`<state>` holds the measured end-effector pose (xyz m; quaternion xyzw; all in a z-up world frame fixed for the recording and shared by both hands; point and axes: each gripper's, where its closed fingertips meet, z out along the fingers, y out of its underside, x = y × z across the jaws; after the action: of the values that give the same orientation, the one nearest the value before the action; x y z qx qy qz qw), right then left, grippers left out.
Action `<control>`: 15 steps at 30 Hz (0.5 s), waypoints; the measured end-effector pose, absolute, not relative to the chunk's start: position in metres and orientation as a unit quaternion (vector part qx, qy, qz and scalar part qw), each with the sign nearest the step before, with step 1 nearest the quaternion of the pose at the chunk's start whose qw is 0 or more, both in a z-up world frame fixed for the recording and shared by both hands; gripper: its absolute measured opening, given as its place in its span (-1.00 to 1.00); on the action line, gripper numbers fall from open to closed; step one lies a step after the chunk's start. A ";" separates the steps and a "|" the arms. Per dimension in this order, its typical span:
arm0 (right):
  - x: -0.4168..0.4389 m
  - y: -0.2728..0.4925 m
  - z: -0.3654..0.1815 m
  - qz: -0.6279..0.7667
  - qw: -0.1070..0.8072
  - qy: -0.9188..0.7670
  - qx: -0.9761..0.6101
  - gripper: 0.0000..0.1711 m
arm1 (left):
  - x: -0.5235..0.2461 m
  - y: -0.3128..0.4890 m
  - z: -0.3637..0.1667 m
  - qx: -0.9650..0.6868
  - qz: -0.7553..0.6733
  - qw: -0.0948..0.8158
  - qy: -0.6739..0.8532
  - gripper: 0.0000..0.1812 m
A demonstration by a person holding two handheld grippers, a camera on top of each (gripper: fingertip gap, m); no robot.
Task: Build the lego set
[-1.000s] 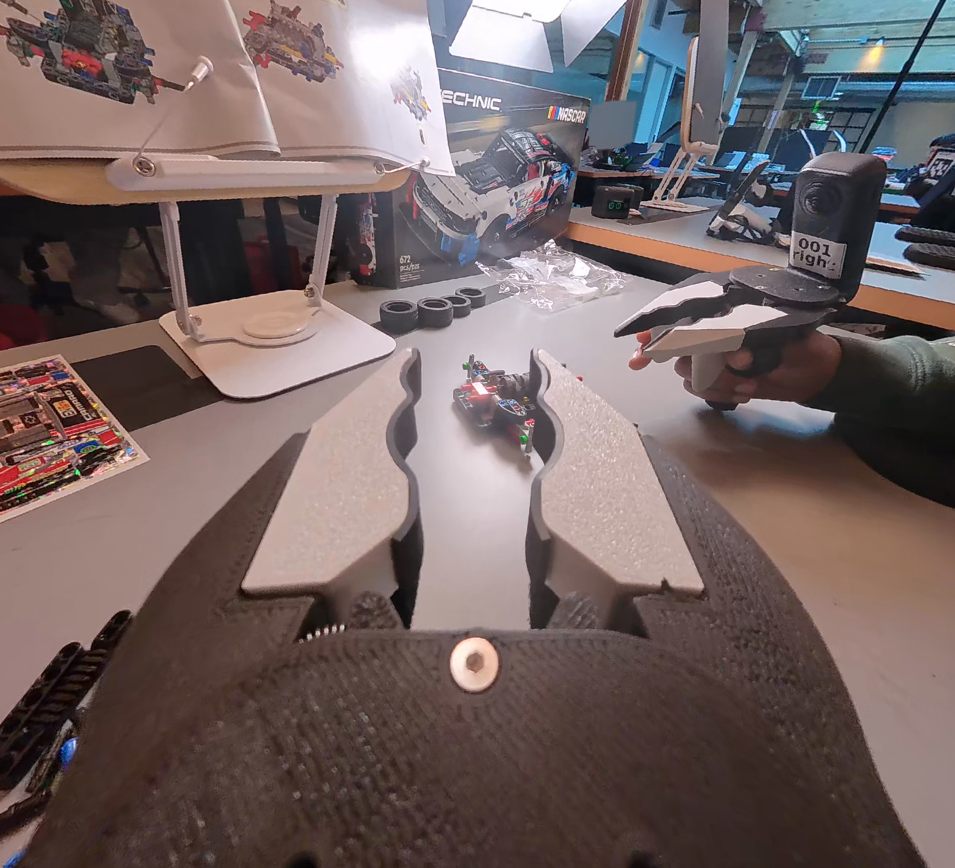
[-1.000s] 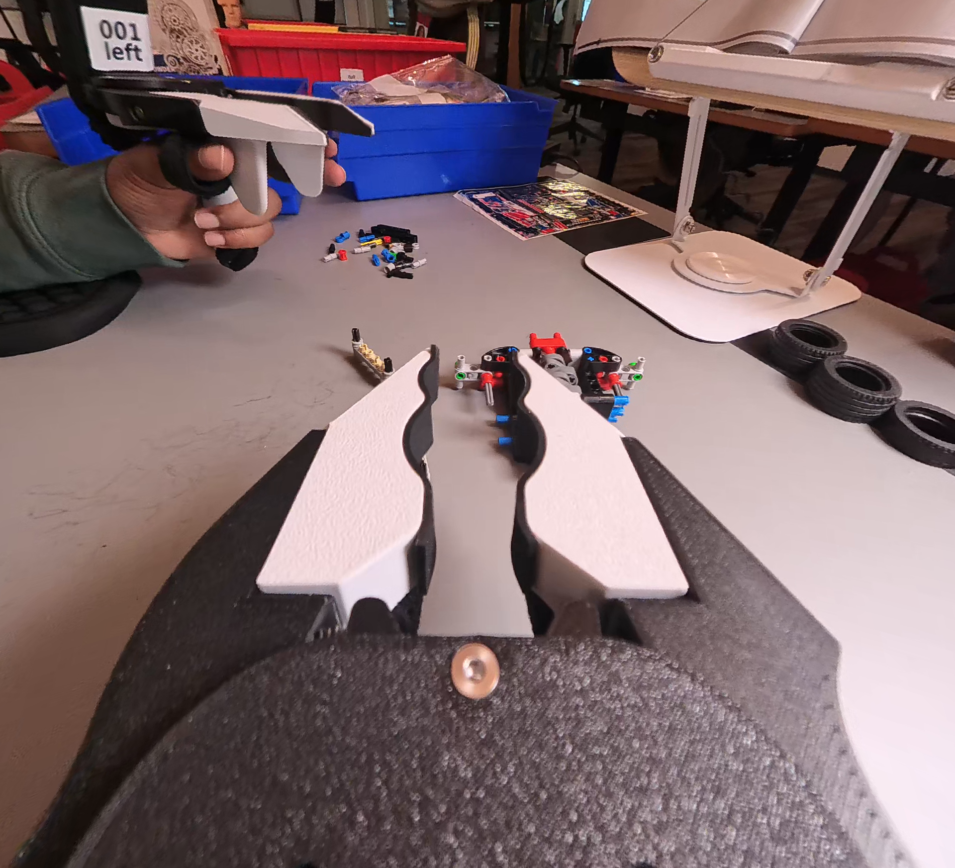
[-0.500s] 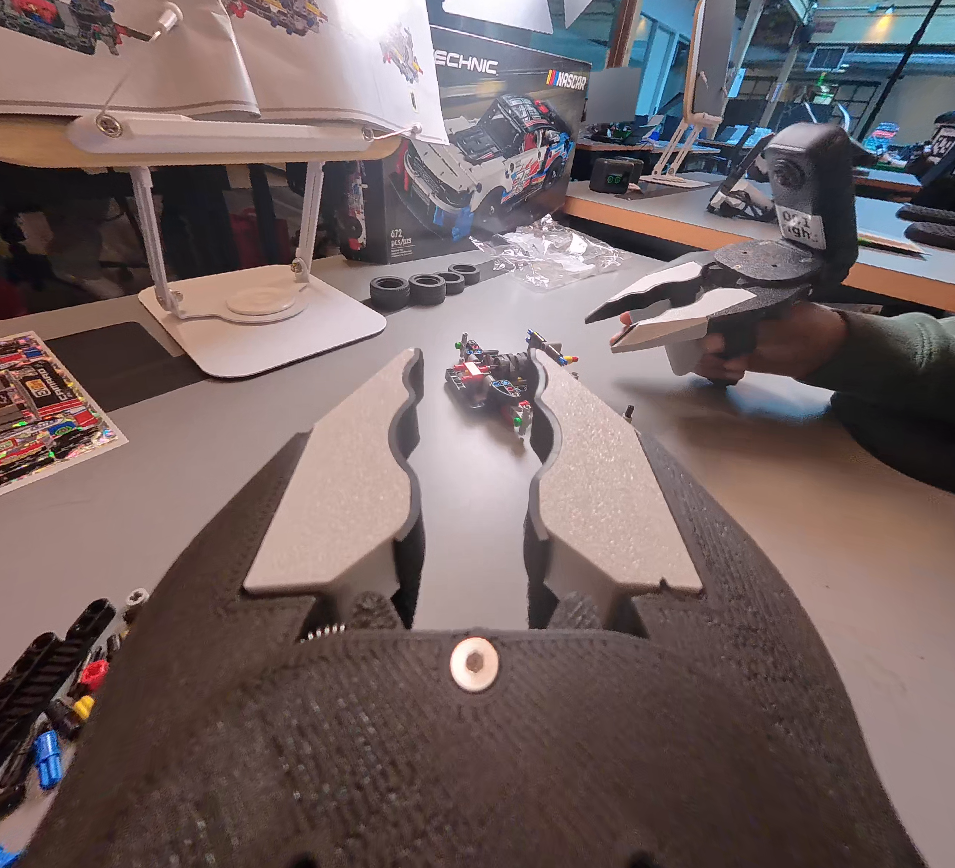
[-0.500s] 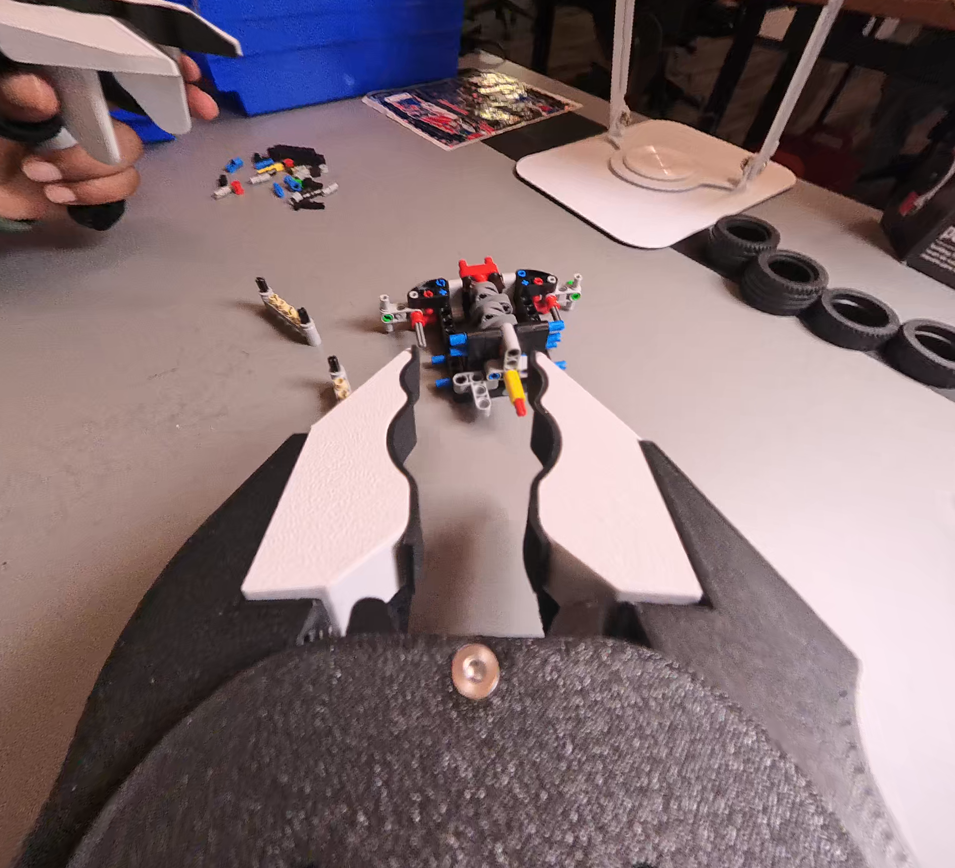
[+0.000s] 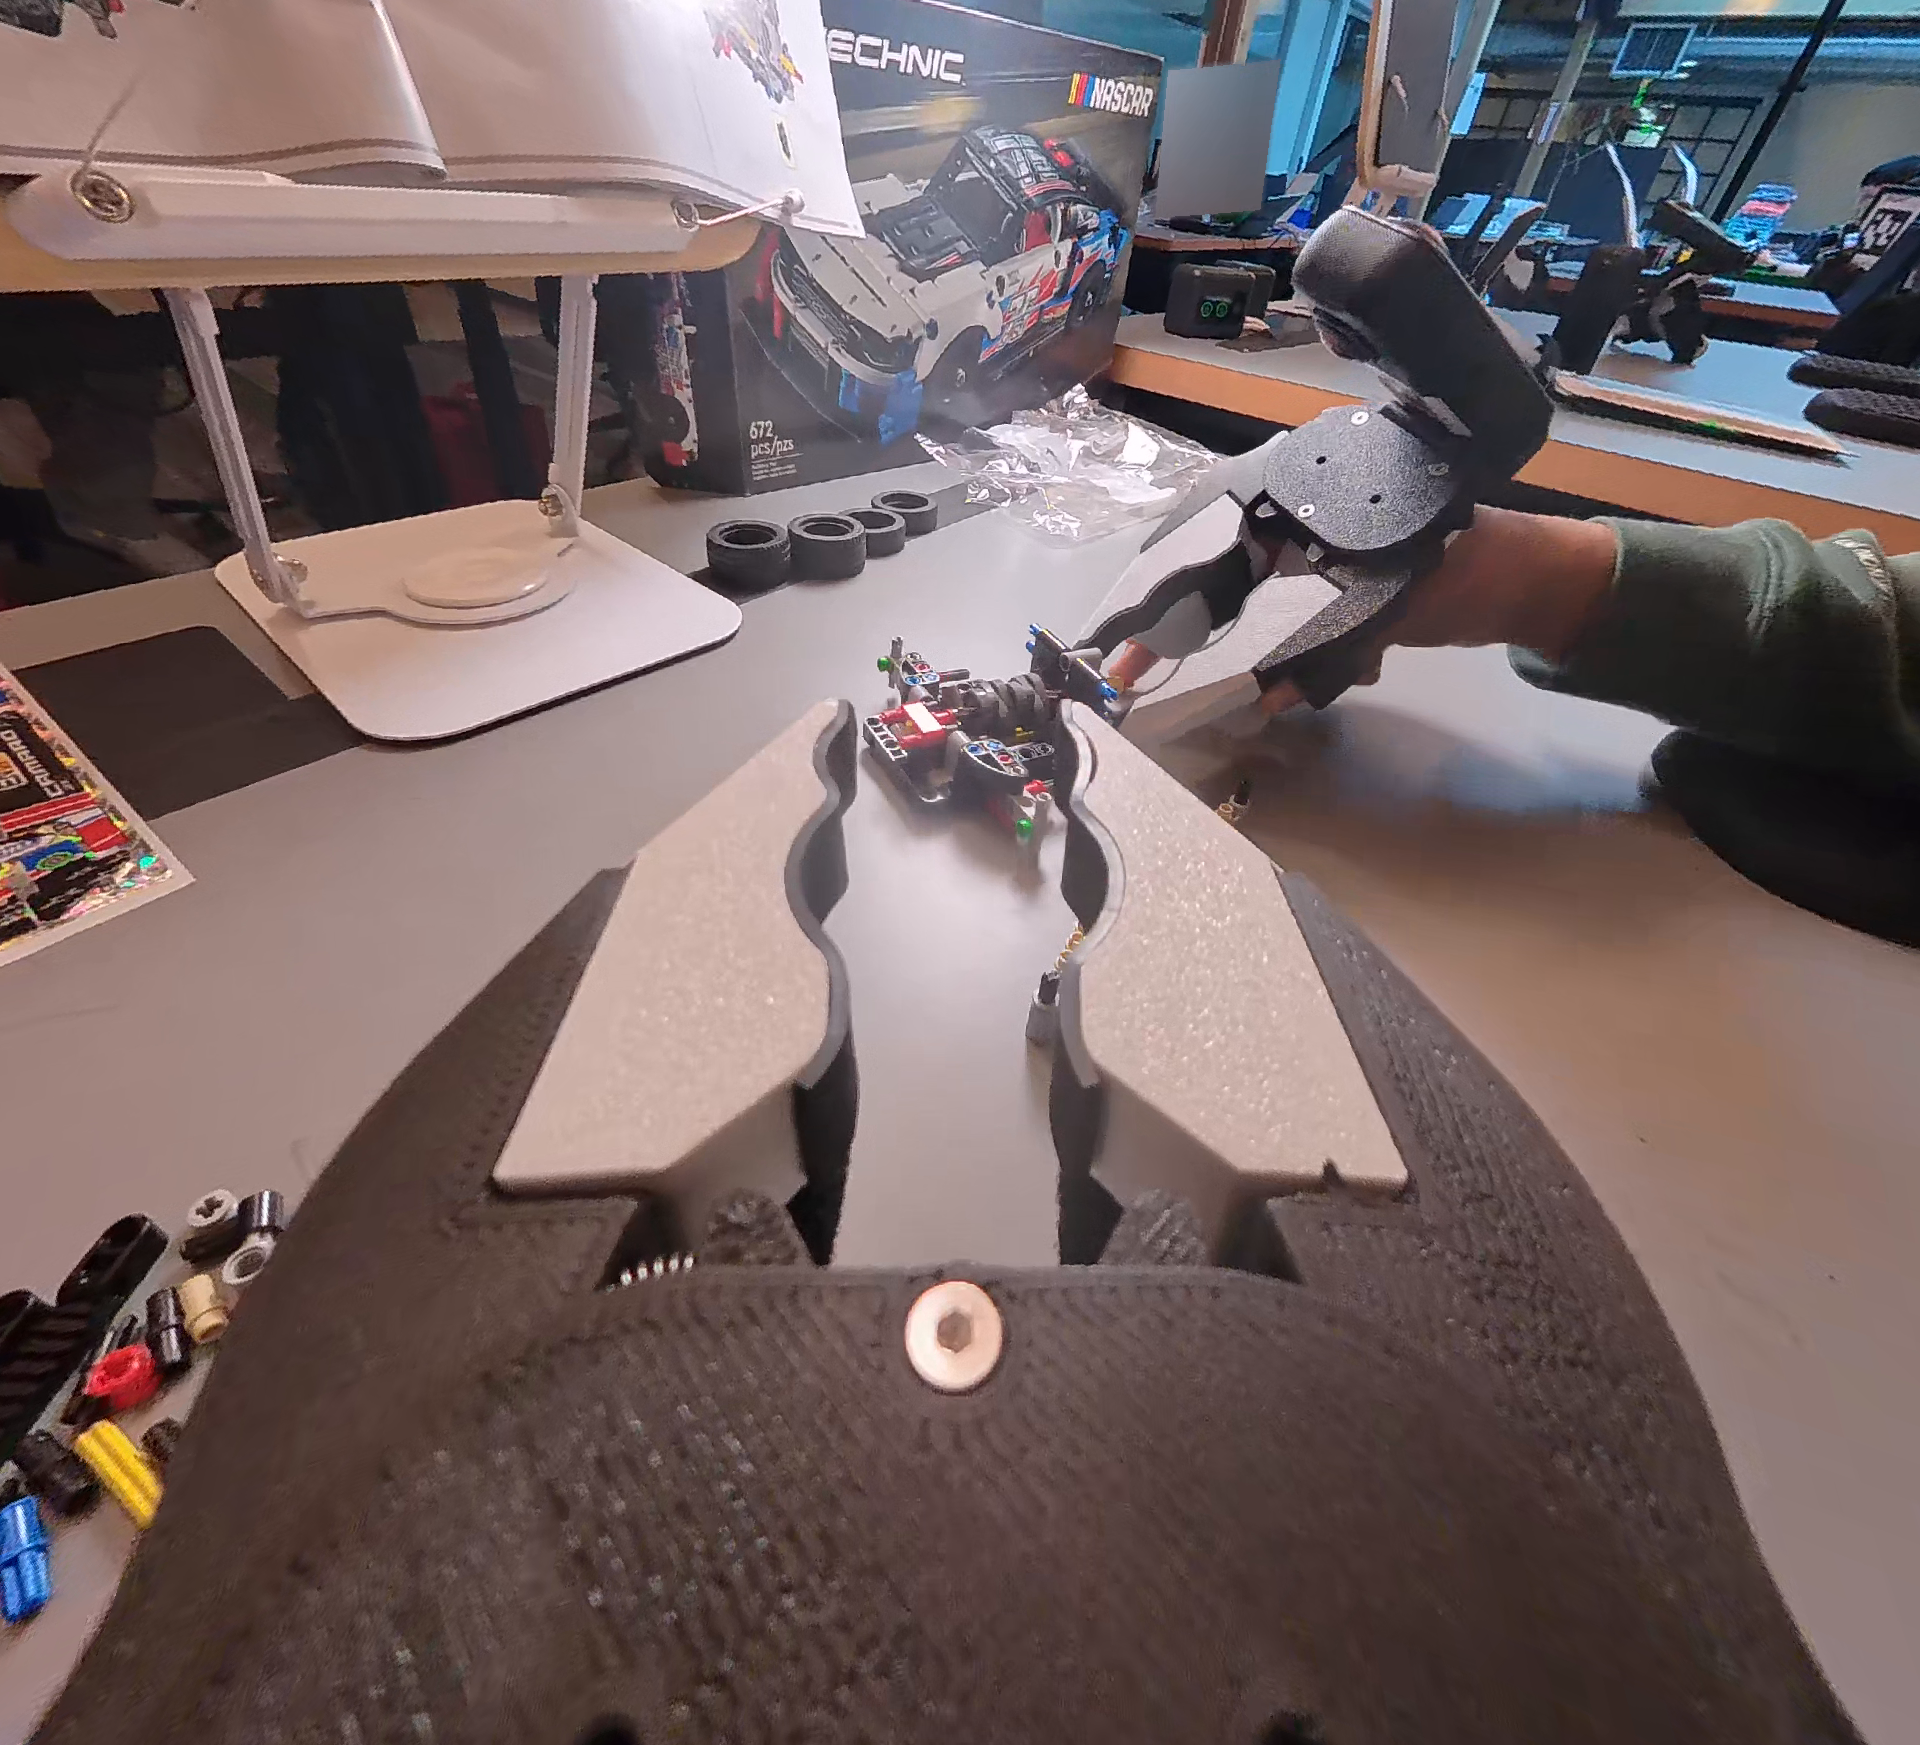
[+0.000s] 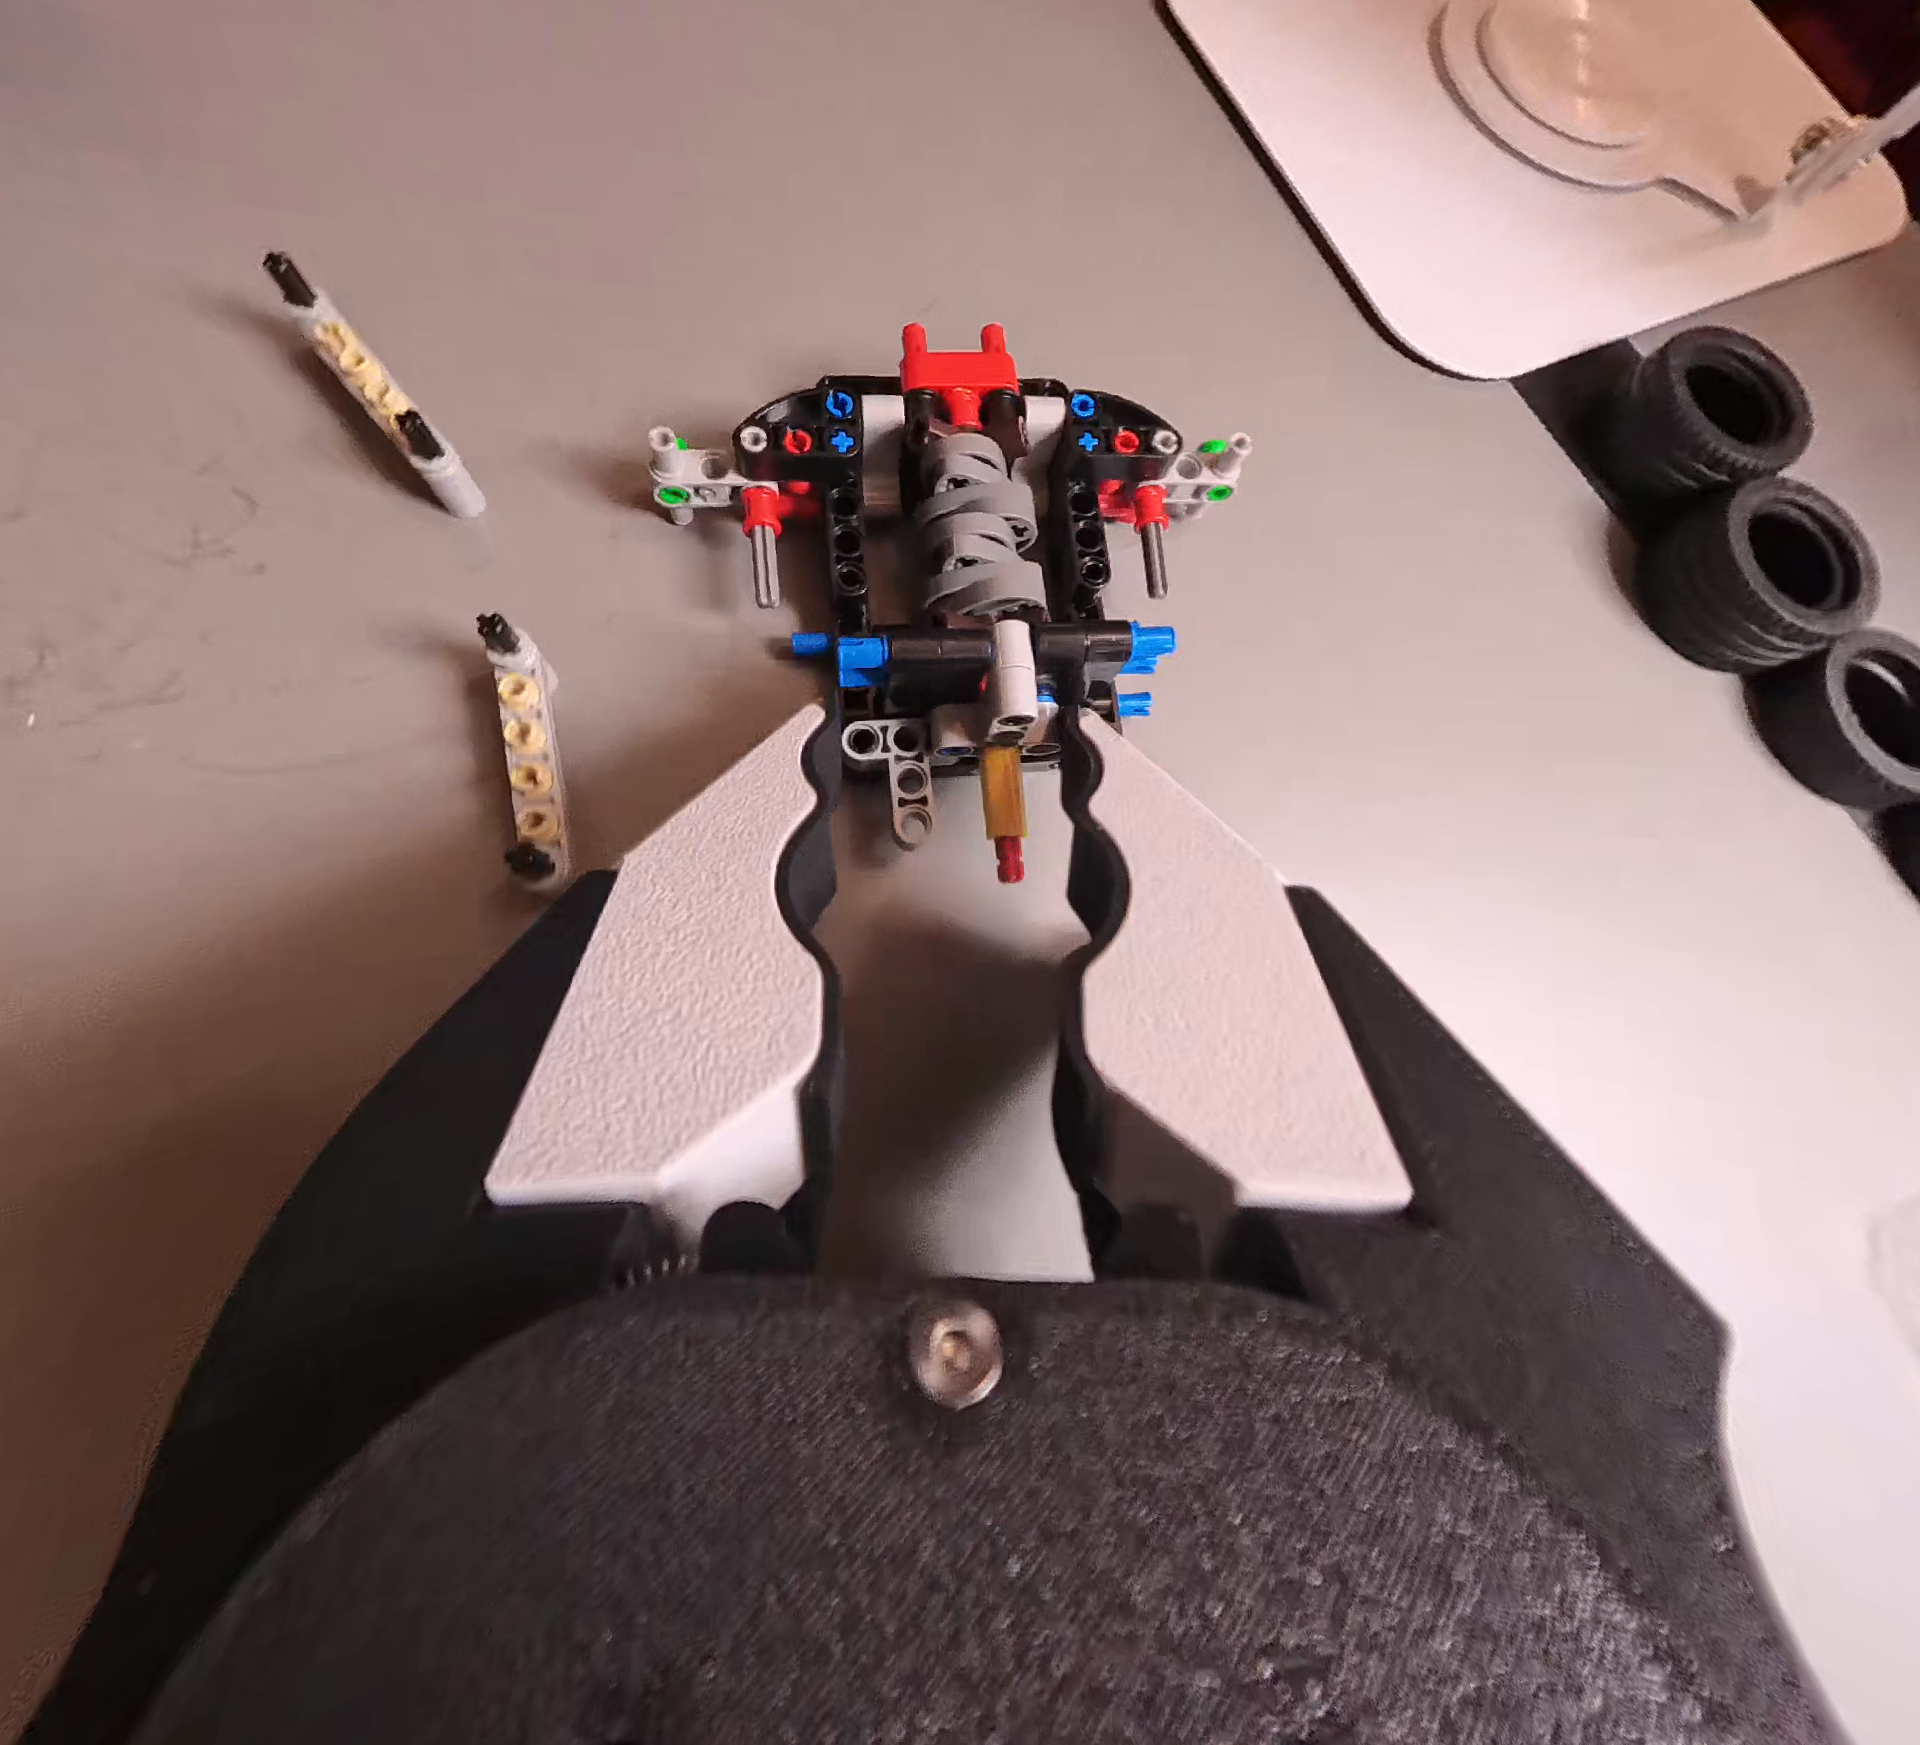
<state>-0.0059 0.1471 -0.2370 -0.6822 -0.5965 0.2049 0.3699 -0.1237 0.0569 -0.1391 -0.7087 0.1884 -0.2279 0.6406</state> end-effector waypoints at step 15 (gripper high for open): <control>0.036 0.157 -0.199 0.254 0.337 -0.575 -0.701 -0.27 | -0.120 0.058 -0.144 -0.714 -0.255 0.625 0.185 -0.61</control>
<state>0.0358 0.1566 -0.1988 -0.7008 -0.5751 0.2541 0.3369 -0.1201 0.0575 -0.1436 -0.7140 0.1849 -0.2549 0.6254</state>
